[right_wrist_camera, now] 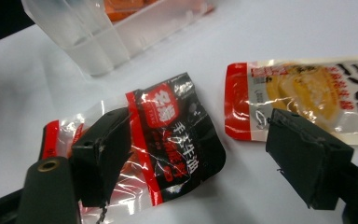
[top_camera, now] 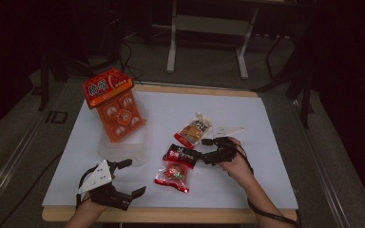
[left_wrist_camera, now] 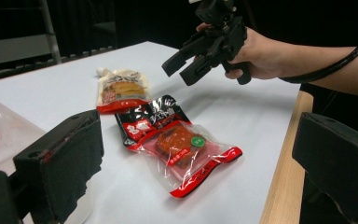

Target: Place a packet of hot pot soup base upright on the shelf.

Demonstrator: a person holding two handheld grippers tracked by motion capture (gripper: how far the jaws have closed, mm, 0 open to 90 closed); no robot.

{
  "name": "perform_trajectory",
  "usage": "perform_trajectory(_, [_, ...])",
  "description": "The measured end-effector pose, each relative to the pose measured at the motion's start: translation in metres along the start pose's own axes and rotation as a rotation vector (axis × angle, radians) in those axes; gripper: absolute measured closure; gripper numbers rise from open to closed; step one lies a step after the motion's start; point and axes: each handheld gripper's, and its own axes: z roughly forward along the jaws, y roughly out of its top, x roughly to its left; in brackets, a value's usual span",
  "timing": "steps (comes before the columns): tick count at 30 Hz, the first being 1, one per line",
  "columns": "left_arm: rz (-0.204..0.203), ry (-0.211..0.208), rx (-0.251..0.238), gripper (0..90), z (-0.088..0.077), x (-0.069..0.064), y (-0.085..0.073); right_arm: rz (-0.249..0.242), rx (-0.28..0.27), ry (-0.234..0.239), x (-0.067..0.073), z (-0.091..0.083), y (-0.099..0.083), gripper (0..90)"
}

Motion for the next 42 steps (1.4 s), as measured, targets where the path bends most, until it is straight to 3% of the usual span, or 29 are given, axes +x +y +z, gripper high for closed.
perform_trajectory(11, [0.003, 0.014, -0.009, 2.2, 0.000, 0.004, -0.003, 0.037, 0.060, 0.004, -0.010, 0.021, -0.007, 26.2])
perform_trajectory(17, [0.007, 0.005, 0.010, 2.2, 0.004, 0.003, -0.006, 0.060, 0.105, 0.019, -0.012, 0.030, -0.009, 39.3])
perform_trajectory(21, [0.013, 0.003, 0.012, 2.2, 0.005, 0.002, -0.006, 0.068, 0.132, 0.015, -0.011, 0.036, -0.011, 37.5])
perform_trajectory(24, [0.012, 0.004, 0.011, 2.2, 0.005, 0.002, -0.006, 0.063, 0.159, 0.012, -0.009, 0.039, -0.012, 42.0])
perform_trajectory(30, [0.006, 0.012, 0.007, 2.2, 0.003, 0.005, -0.006, 0.056, 0.184, 0.005, -0.006, 0.042, -0.011, 61.2])
perform_trajectory(36, [0.005, 0.012, 0.008, 2.2, 0.003, 0.005, -0.006, 0.027, 0.218, -0.018, -0.002, 0.041, -0.007, 88.0])
perform_trajectory(40, [0.001, 0.009, 0.005, 2.2, 0.003, 0.005, -0.006, 0.010, 0.217, -0.018, 0.002, 0.040, -0.003, 90.0])
perform_trajectory(42, [0.004, 0.008, 0.004, 2.2, 0.003, 0.005, -0.006, 0.030, 0.210, -0.005, 0.001, 0.037, -0.002, 90.0])
